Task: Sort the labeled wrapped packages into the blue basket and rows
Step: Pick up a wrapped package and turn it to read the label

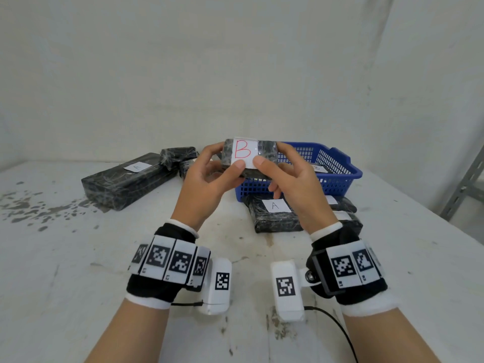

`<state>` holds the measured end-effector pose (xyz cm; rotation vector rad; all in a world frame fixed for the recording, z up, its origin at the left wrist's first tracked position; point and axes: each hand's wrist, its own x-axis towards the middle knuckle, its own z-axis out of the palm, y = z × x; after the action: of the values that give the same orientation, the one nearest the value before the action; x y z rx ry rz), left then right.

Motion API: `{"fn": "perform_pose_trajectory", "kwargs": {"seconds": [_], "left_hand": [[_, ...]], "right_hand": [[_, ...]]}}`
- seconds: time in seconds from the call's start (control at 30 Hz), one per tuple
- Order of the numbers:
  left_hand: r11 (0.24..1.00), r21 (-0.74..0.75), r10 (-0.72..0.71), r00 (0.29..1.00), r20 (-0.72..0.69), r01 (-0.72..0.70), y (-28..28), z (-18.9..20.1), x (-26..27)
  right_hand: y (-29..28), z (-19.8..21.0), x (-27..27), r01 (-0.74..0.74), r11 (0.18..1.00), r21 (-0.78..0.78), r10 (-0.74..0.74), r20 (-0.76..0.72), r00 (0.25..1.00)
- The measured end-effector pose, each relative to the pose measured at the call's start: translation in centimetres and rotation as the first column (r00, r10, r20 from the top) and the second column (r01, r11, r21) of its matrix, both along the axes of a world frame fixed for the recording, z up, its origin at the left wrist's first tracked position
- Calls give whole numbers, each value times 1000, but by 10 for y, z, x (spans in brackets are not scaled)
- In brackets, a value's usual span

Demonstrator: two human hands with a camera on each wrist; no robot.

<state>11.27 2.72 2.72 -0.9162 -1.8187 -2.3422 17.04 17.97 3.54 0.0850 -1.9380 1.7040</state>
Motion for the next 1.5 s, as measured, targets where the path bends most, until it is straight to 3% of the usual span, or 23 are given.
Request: {"fn": "perform_pose_trajectory", "kwargs": {"seconds": [0.43,0.97,1.2,1.3,1.5], "left_hand": [[995,91,-32,998,53,28,0,4,3],[999,-3,38,996,-83,-38,1,2,6],[997,39,72,997,12,-73,-1,5,7],[997,28,74,995,64,-76,-2,6,3],[998,-28,48,999,-2,-48,-2,5,6]], "right_hand": [[0,0,1,-9,1000,-15,8,-29,1000],[-2,-3,0,3,1000,27,-2,-58,998],[-5,-5,2,-44,992,118,61,-148,987],[-5,-5,3,-55,995,81,62,-91,994],[-5,-1,3,-94,995,15,94,-35,995]]}}
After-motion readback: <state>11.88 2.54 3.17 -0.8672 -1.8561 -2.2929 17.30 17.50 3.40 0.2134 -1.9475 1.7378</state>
